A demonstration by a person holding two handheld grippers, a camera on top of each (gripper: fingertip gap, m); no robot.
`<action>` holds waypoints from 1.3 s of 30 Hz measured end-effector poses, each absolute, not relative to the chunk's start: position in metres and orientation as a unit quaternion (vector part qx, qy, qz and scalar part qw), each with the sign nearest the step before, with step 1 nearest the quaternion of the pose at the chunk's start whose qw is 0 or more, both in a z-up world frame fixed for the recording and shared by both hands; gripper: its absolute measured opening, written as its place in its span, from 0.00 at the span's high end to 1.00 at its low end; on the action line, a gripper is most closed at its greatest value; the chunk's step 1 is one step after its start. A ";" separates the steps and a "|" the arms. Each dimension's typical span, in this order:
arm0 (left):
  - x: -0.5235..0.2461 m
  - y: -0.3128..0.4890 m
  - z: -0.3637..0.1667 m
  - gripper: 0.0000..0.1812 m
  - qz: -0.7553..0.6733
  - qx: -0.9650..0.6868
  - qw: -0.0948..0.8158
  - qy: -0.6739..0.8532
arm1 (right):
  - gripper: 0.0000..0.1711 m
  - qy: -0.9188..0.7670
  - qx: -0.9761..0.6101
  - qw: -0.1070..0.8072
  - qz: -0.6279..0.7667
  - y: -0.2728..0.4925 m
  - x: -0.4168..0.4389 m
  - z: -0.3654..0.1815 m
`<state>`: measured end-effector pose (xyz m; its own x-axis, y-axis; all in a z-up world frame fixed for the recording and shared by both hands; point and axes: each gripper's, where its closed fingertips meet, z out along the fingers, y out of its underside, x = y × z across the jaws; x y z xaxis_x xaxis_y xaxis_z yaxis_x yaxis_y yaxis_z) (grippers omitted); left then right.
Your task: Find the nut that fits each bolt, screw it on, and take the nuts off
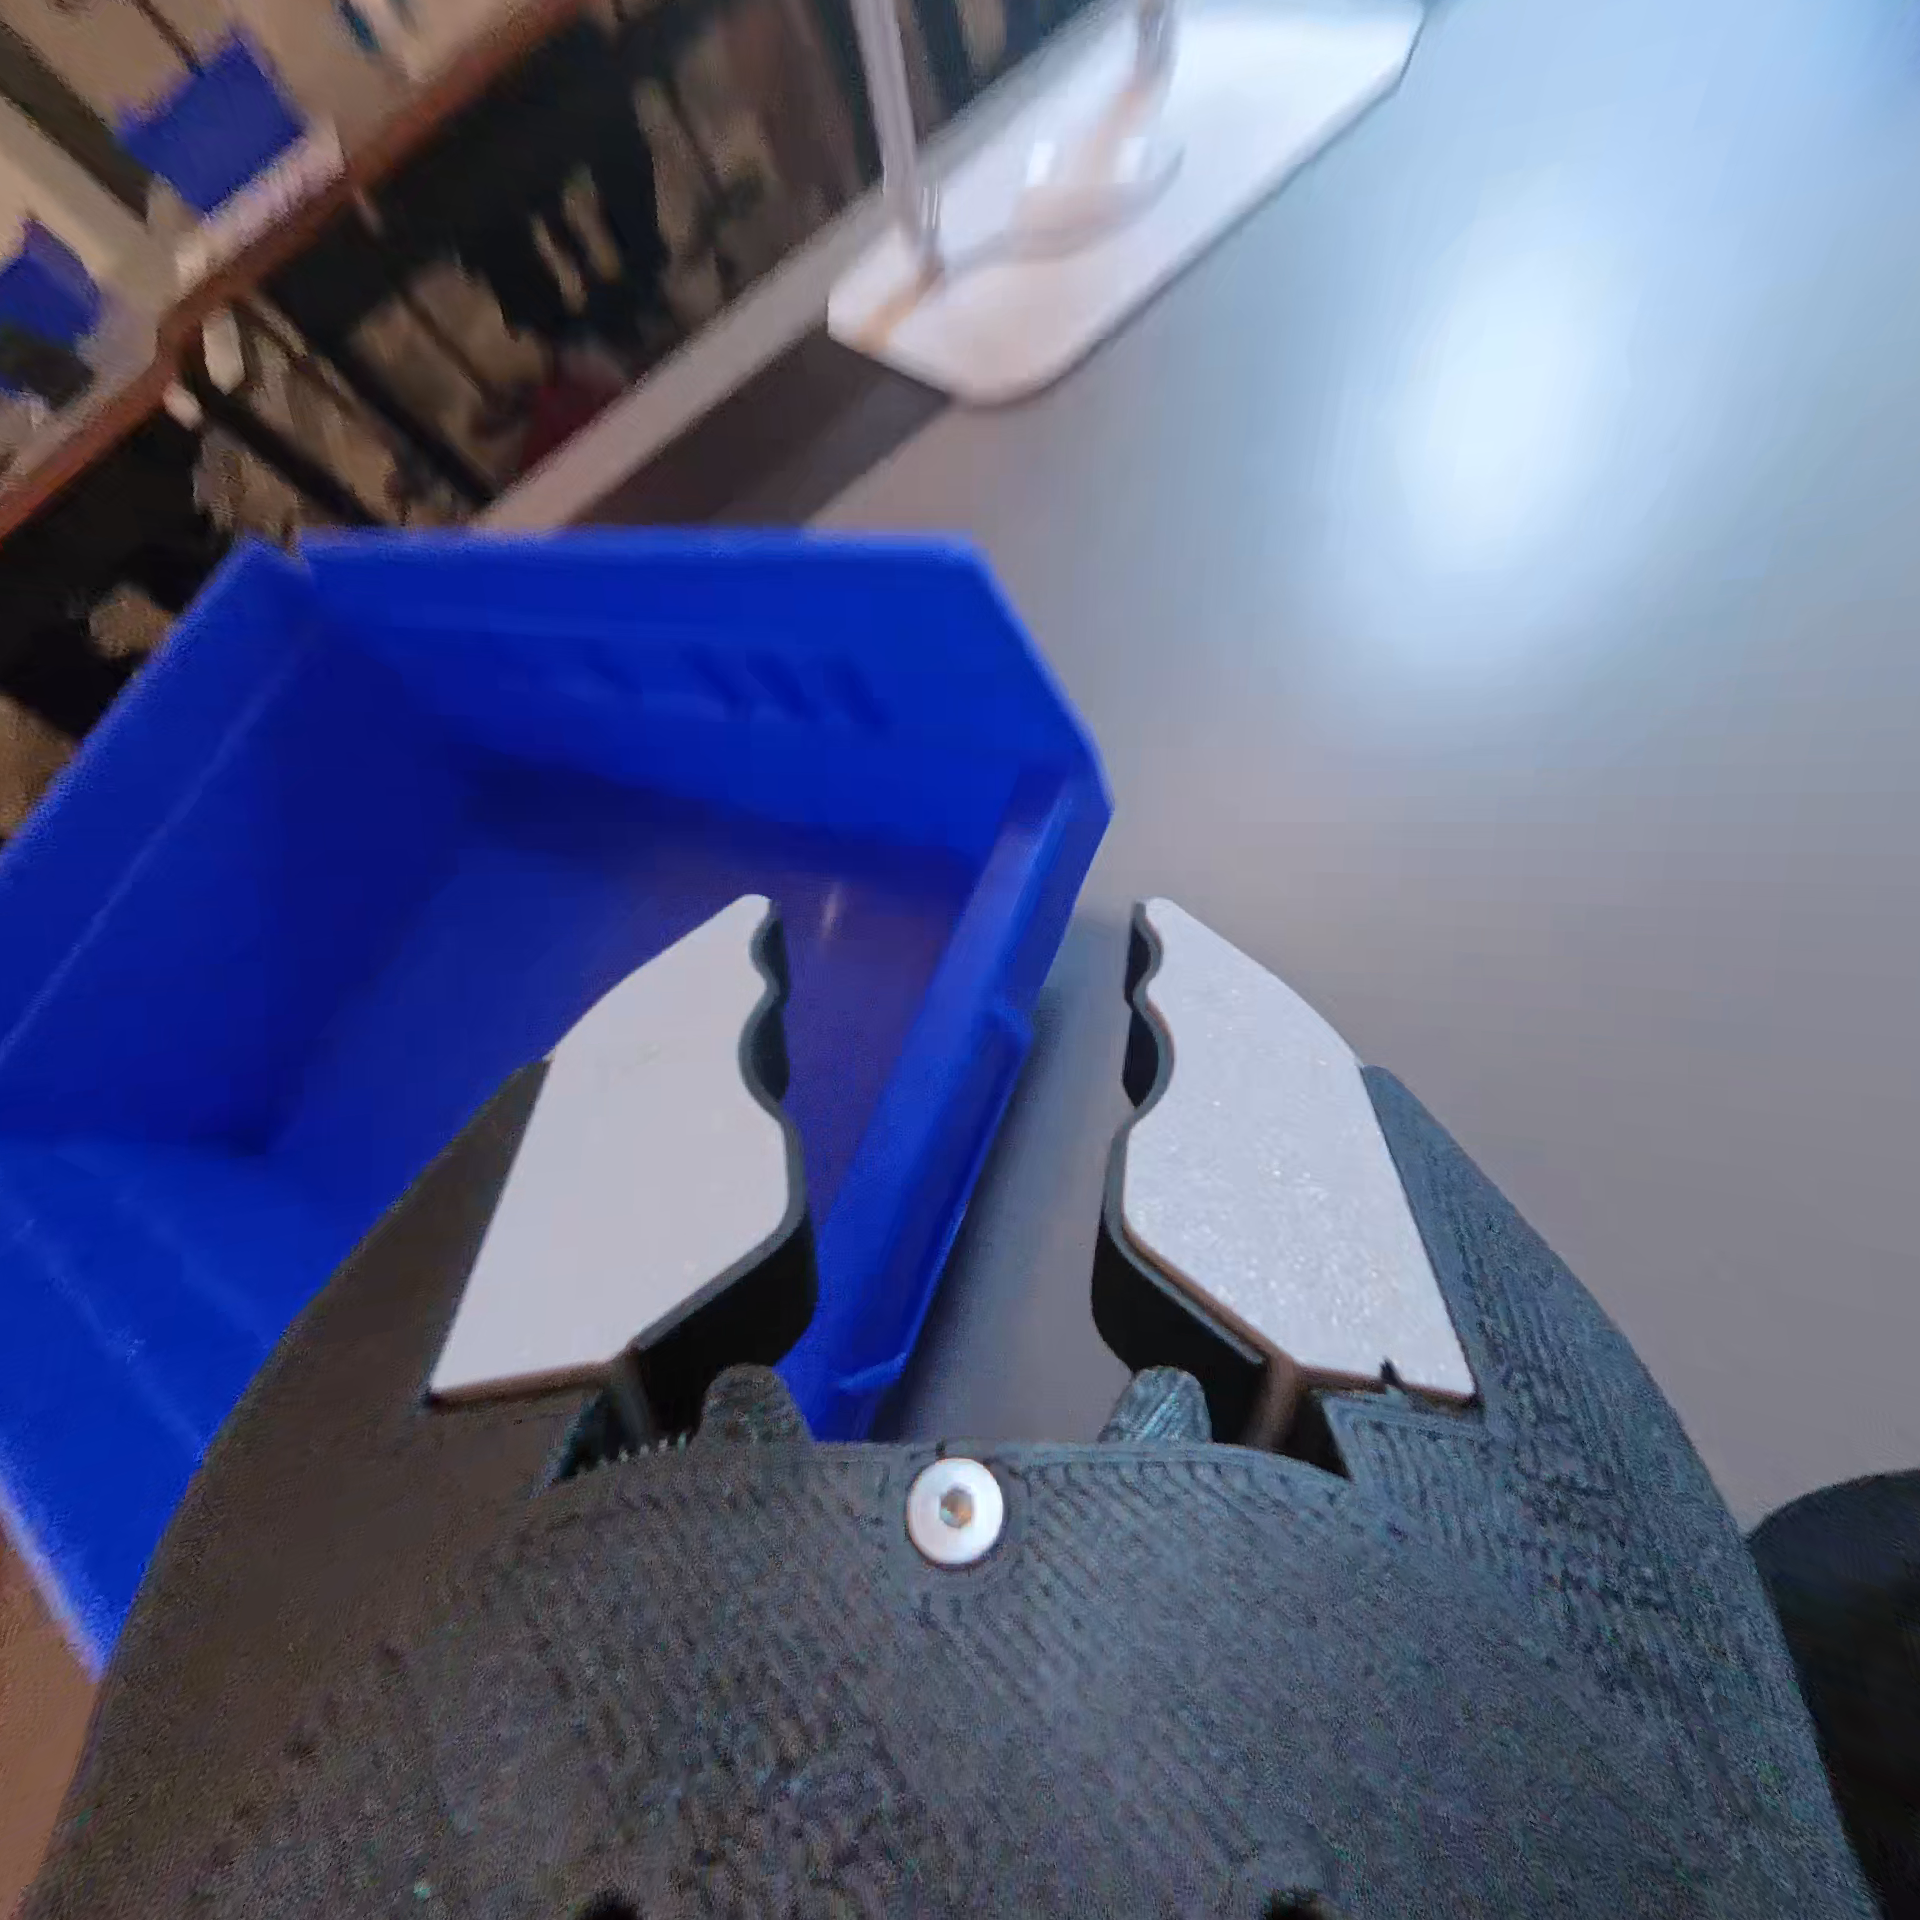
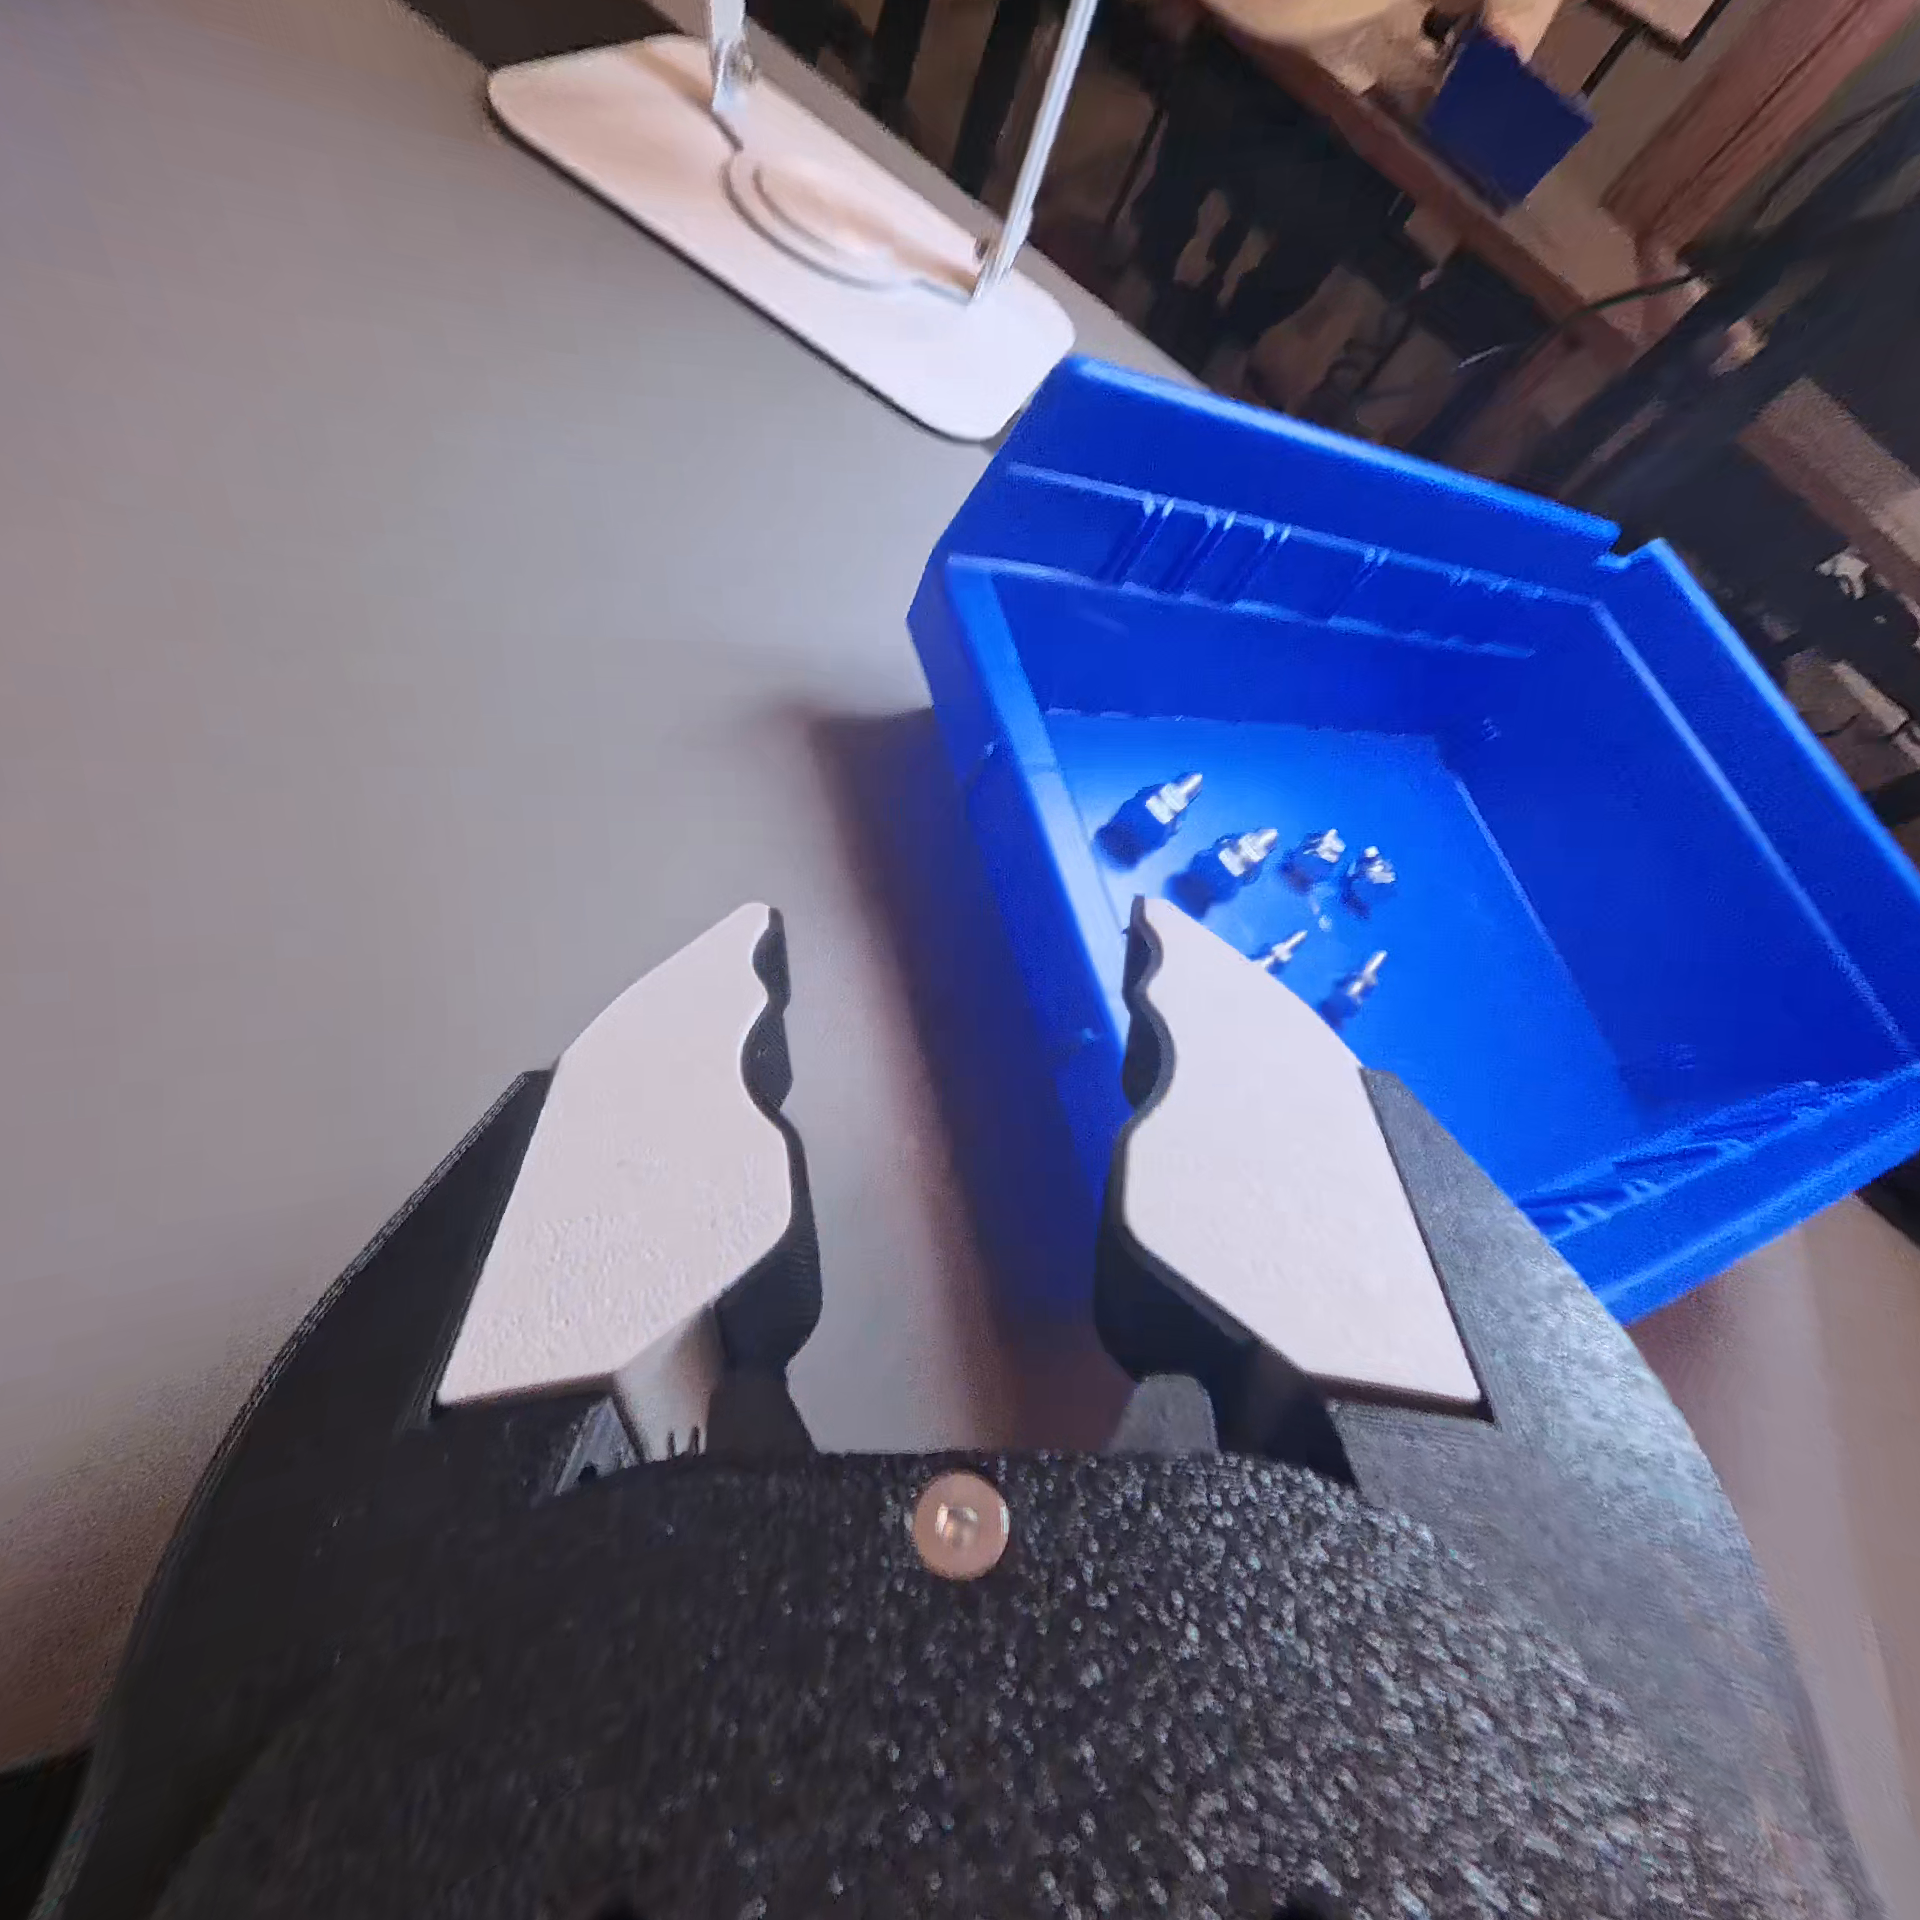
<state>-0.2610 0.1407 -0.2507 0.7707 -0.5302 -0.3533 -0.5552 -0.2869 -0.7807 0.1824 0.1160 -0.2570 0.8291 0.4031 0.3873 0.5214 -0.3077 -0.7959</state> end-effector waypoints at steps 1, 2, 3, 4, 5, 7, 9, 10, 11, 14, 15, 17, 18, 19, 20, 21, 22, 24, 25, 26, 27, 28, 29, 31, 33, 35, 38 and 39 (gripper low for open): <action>-0.273 0.144 -0.265 0.61 0.042 -0.821 0.451 0.347 | 0.62 -0.289 -0.815 0.500 -0.051 0.115 0.181 -0.266; -0.284 0.147 -0.279 0.58 0.073 -0.836 0.410 0.358 | 0.62 -0.290 -0.821 0.490 -0.043 0.116 0.180 -0.272; -0.295 0.150 -0.293 0.57 0.106 -0.845 0.373 0.369 | 0.62 -0.291 -0.824 0.485 -0.039 0.118 0.179 -0.276; -0.303 0.152 -0.306 0.59 0.130 -0.849 0.340 0.384 | 0.62 -0.294 -0.825 0.481 -0.040 0.120 0.178 -0.278; -0.301 0.157 -0.309 0.64 0.130 -0.844 0.343 0.391 | 0.61 -0.299 -0.826 0.475 -0.042 0.123 0.178 -0.279; -0.297 0.158 -0.316 0.79 0.130 -0.843 0.328 0.406 | 0.61 -0.311 -0.827 0.466 -0.048 0.127 0.177 -0.279; -0.289 0.158 -0.315 0.81 0.143 -0.825 0.330 0.436 | 0.62 -0.325 -0.825 0.460 -0.052 0.130 0.175 -0.277; -0.283 0.153 -0.315 0.81 0.141 -0.820 0.328 0.448 | 0.62 -0.333 -0.824 0.456 -0.058 0.131 0.175 -0.276; -0.274 0.147 -0.315 0.82 0.138 -0.813 0.330 0.459 | 0.62 -0.342 -0.820 0.453 -0.069 0.133 0.176 -0.274; -0.234 0.109 -0.315 0.81 0.107 -0.779 0.339 0.517 | 0.62 -0.361 -0.814 0.446 -0.091 0.135 0.179 -0.270; -0.217 0.093 -0.315 0.81 0.096 -0.761 0.343 0.543 | 0.62 -0.363 -0.815 0.443 -0.092 0.135 0.181 -0.269; -0.178 0.060 -0.315 0.81 0.071 -0.722 0.350 0.593 | 0.62 -0.363 -0.815 0.441 -0.097 0.135 0.186 -0.266; -0.158 0.048 -0.314 0.81 0.058 -0.704 0.355 0.612 | 0.62 -0.360 -0.814 0.445 -0.101 0.135 0.189 -0.263; -0.138 0.038 -0.313 0.81 0.047 -0.687 0.359 0.630 | 0.62 -0.355 -0.814 0.449 -0.103 0.134 0.192 -0.259; -0.119 0.032 -0.313 0.81 0.037 -0.672 0.361 0.645 | 0.62 -0.345 -0.815 0.454 -0.103 0.133 0.196 -0.255; -0.101 0.029 -0.313 0.81 0.030 -0.658 0.363 0.659 | 0.62 -0.333 -0.815 0.463 -0.101 0.131 0.200 -0.249; -0.085 0.030 -0.313 0.81 0.026 -0.644 0.368 0.670 | 0.62 -0.318 -0.815 0.474 -0.096 0.128 0.203 -0.243; -0.056 0.039 -0.313 0.81 0.020 -0.632 0.374 0.679 | 0.62 -0.280 -0.819 0.492 -0.094 0.121 0.212 -0.233; -0.044 0.046 -0.312 0.80 0.018 -0.634 0.378 0.675 | 0.62 -0.256 -0.820 0.503 -0.099 0.118 0.219 -0.228; -0.034 0.056 -0.311 0.80 0.020 -0.638 0.384 0.667 | 0.62 -0.231 -0.818 0.516 -0.104 0.116 0.226 -0.222; -0.027 0.068 -0.310 0.79 0.029 -0.642 0.395 0.657 | 0.62 -0.201 -0.815 0.533 -0.105 0.114 0.233 -0.215; -0.022 0.081 -0.308 0.78 0.046 -0.644 0.409 0.644 | 0.59 -0.170 -0.812 0.548 -0.110 0.112 0.240 -0.209; -0.022 0.092 -0.307 0.76 0.068 -0.648 0.419 0.632 | 0.58 -0.143 -0.805 0.564 -0.117 0.110 0.248 -0.203; -0.018 0.096 -0.305 0.74 0.058 -0.666 0.424 0.611 | 0.58 -0.094 -0.792 0.588 -0.135 0.108 0.267 -0.195; -0.016 0.090 -0.298 0.71 0.037 -0.670 0.446 0.593 | 0.52 -0.055 -0.809 0.571 -0.127 0.111 0.282 -0.206; -0.015 0.078 -0.285 0.72 0.009 -0.671 0.466 0.577 | 0.51 -0.029 -0.831 0.545 -0.106 0.118 0.293 -0.226; -0.015 0.057 -0.263 0.73 -0.043 -0.672 0.493 0.551 | 0.73 -0.021 -0.849 0.521 -0.083 0.127 0.303 -0.250; -0.016 0.051 -0.257 0.74 -0.061 -0.675 0.499 0.540 | 0.78 -0.011 -0.852 0.517 -0.081 0.128 0.308 -0.252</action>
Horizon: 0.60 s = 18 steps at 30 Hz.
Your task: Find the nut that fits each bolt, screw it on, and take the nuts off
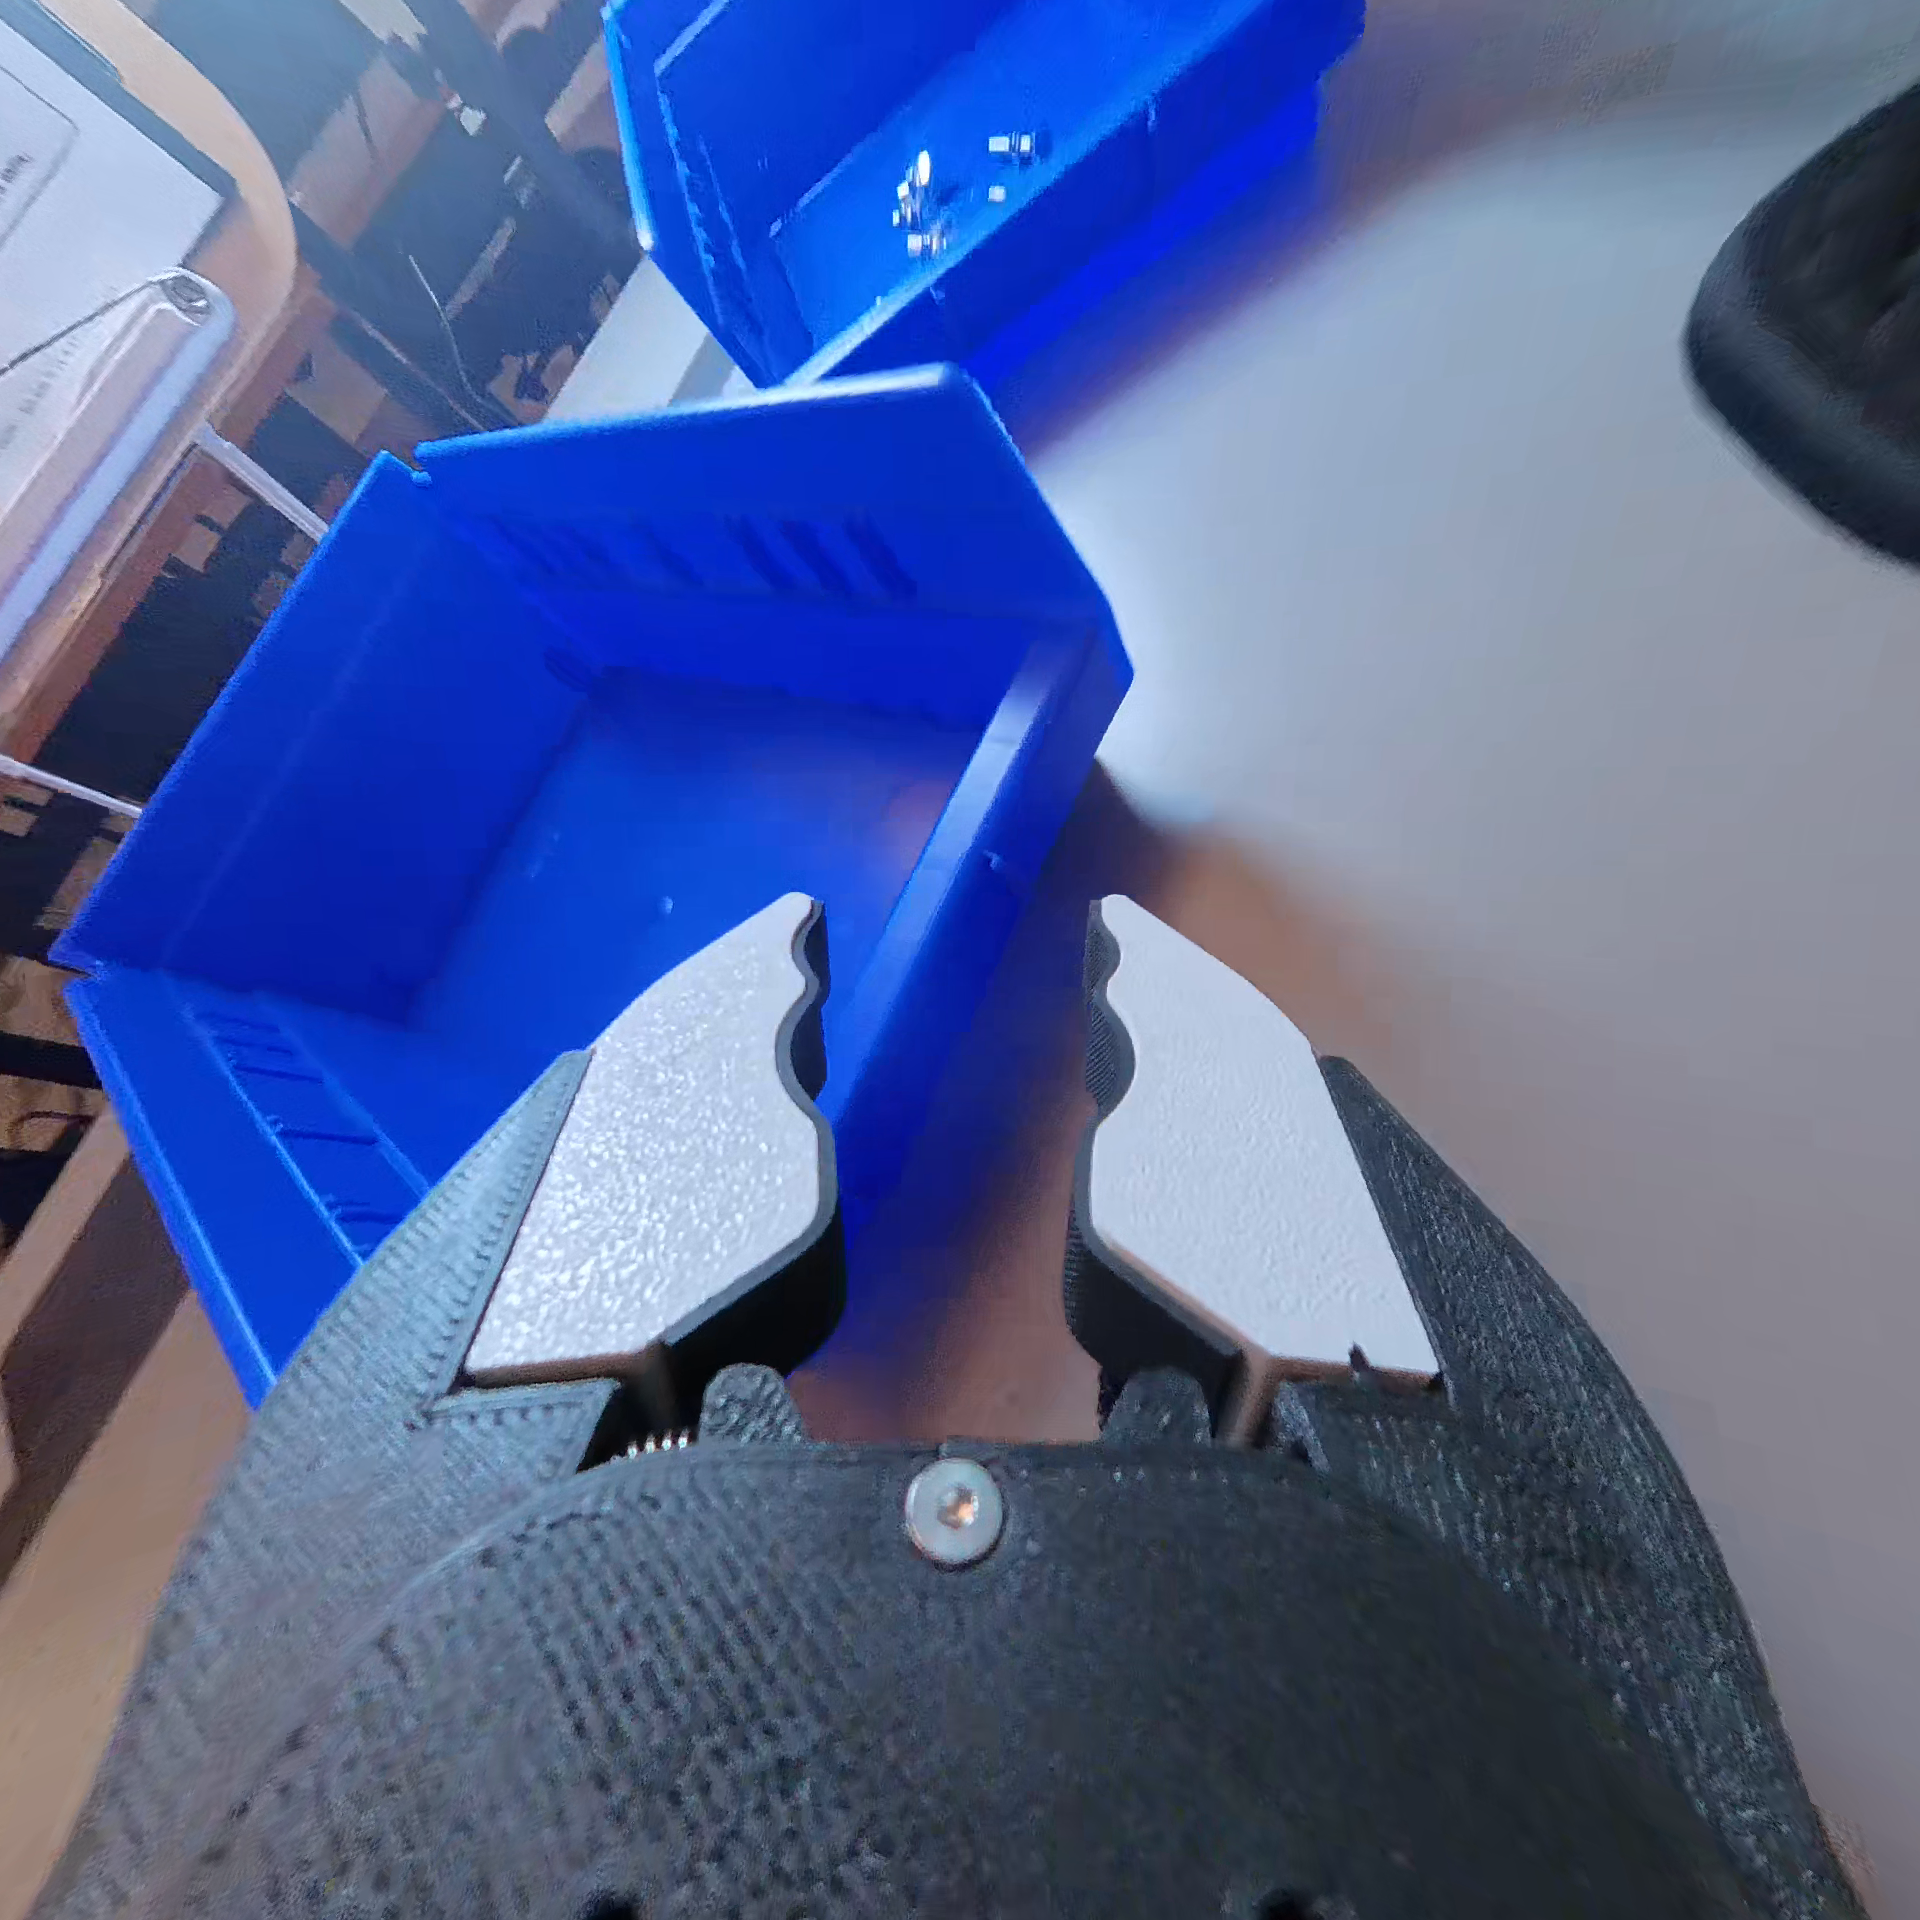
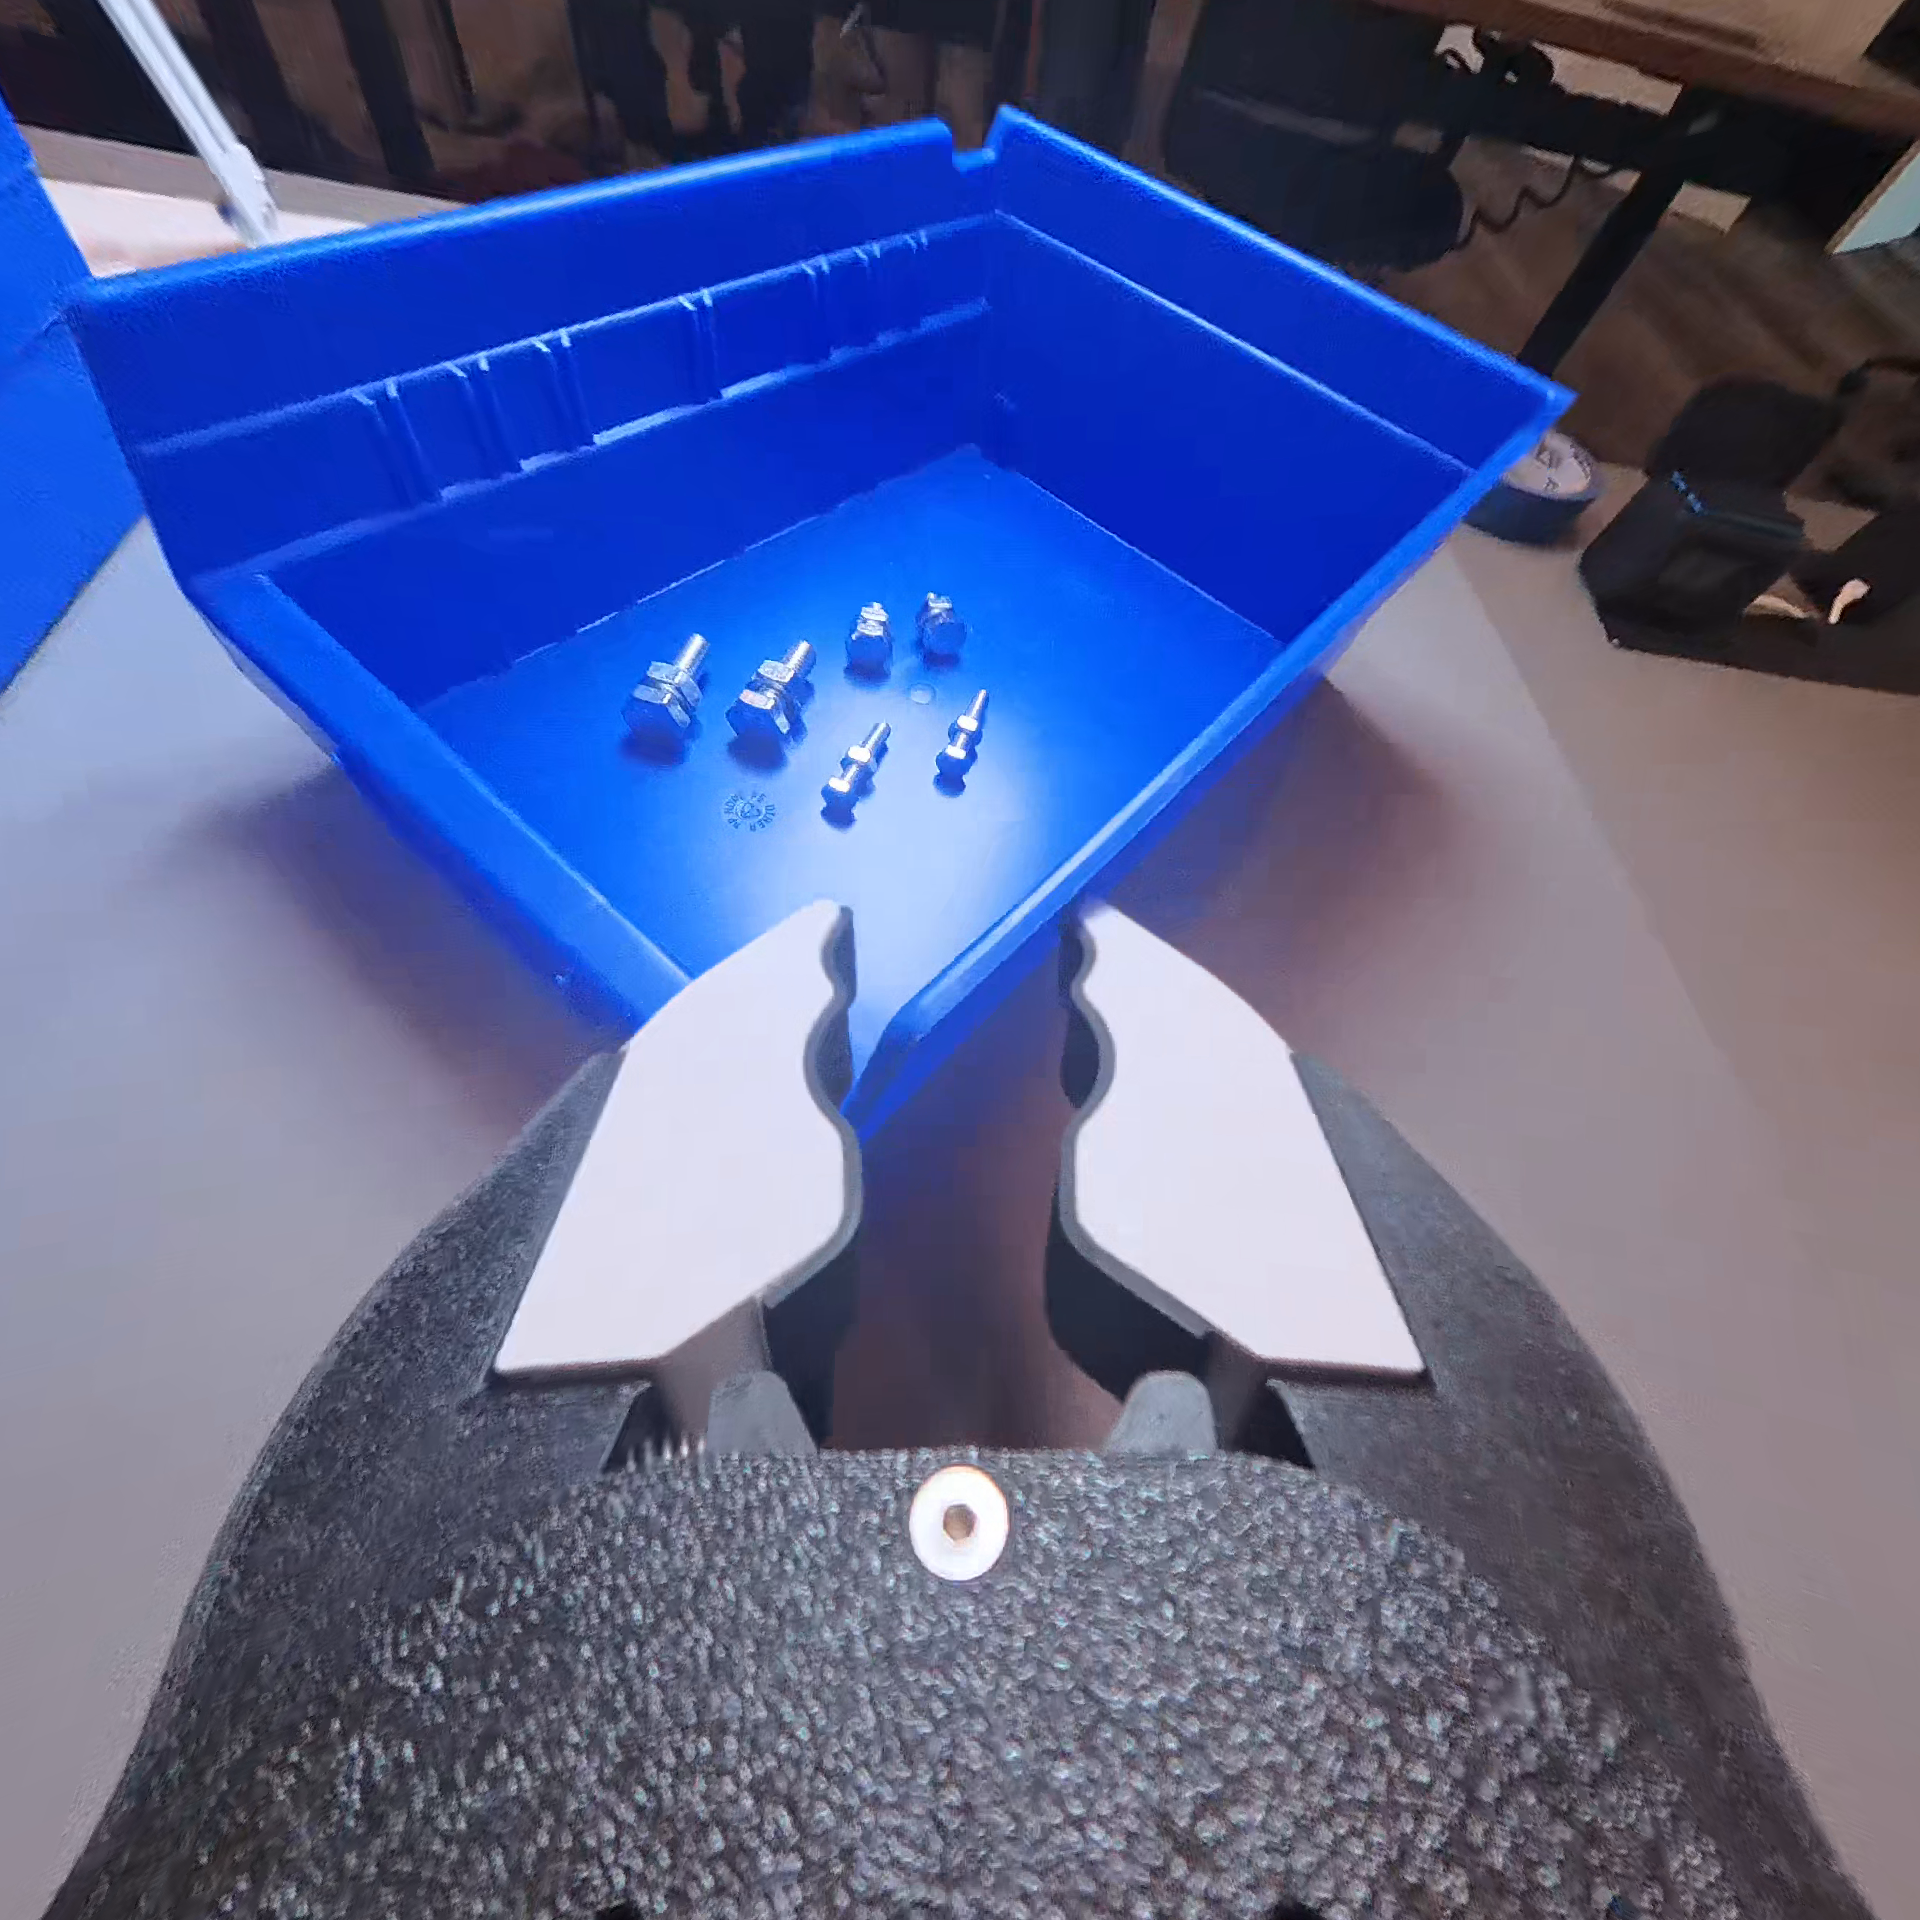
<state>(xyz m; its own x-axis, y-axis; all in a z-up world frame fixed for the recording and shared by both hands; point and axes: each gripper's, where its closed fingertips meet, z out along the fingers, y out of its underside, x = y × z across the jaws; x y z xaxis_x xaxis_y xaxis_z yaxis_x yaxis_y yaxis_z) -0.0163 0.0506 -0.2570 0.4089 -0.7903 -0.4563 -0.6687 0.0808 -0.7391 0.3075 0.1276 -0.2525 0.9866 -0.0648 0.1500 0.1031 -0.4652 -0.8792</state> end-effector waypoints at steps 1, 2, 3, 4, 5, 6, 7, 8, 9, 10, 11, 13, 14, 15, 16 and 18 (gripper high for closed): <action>-0.018 0.045 -0.252 0.74 -0.079 -0.679 0.504 0.529 | 0.84 -0.010 -0.855 0.512 -0.083 0.126 0.313 -0.254; -0.020 0.040 -0.249 0.75 -0.096 -0.682 0.508 0.517 | 0.87 -0.007 -0.857 0.508 -0.089 0.123 0.319 -0.254; -0.021 0.035 -0.246 0.75 -0.113 -0.686 0.510 0.506 | 0.90 -0.005 -0.860 0.502 -0.092 0.117 0.325 -0.254; -0.022 0.030 -0.244 0.75 -0.131 -0.690 0.510 0.497 | 0.92 -0.002 -0.862 0.497 -0.095 0.110 0.330 -0.255; -0.020 0.024 -0.244 0.75 -0.151 -0.693 0.507 0.490 | 0.93 -0.003 -0.865 0.493 -0.096 0.100 0.332 -0.255; -0.016 0.018 -0.243 0.75 -0.173 -0.695 0.503 0.484 | 0.94 -0.003 -0.866 0.492 -0.094 0.089 0.332 -0.254; -0.009 0.012 -0.243 0.76 -0.195 -0.695 0.499 0.480 | 0.95 -0.004 -0.866 0.491 -0.091 0.078 0.330 -0.254; 0.000 0.006 -0.244 0.76 -0.213 -0.695 0.491 0.480 | 0.95 -0.005 -0.866 0.492 -0.087 0.066 0.326 -0.254; 0.011 0.000 -0.246 0.76 -0.229 -0.695 0.481 0.483 | 0.95 -0.004 -0.865 0.495 -0.080 0.056 0.321 -0.253; 0.025 -0.007 -0.248 0.75 -0.244 -0.693 0.470 0.489 | 0.96 -0.002 -0.864 0.498 -0.072 0.046 0.316 -0.253; 0.039 -0.011 -0.251 0.75 -0.255 -0.691 0.461 0.495 | 0.96 0.000 -0.863 0.502 -0.062 0.037 0.311 -0.254; 0.063 -0.011 -0.256 0.74 -0.255 -0.693 0.456 0.496 | 0.97 0.005 -0.857 0.514 -0.048 0.022 0.303 -0.253; 0.072 -0.005 -0.259 0.73 -0.242 -0.698 0.461 0.492 | 0.97 0.006 -0.854 0.518 -0.047 0.016 0.301 -0.253; 0.082 0.001 -0.261 0.71 -0.237 -0.701 0.461 0.490 | 0.97 0.005 -0.852 0.521 -0.046 0.011 0.299 -0.252; 0.092 0.003 -0.263 0.71 -0.245 -0.705 0.453 0.488 | 0.97 0.003 -0.851 0.524 -0.044 0.007 0.296 -0.252; 0.108 0.010 -0.259 0.79 -0.249 -0.706 0.459 0.478 | 0.97 -0.004 -0.848 0.528 -0.050 0.000 0.291 -0.250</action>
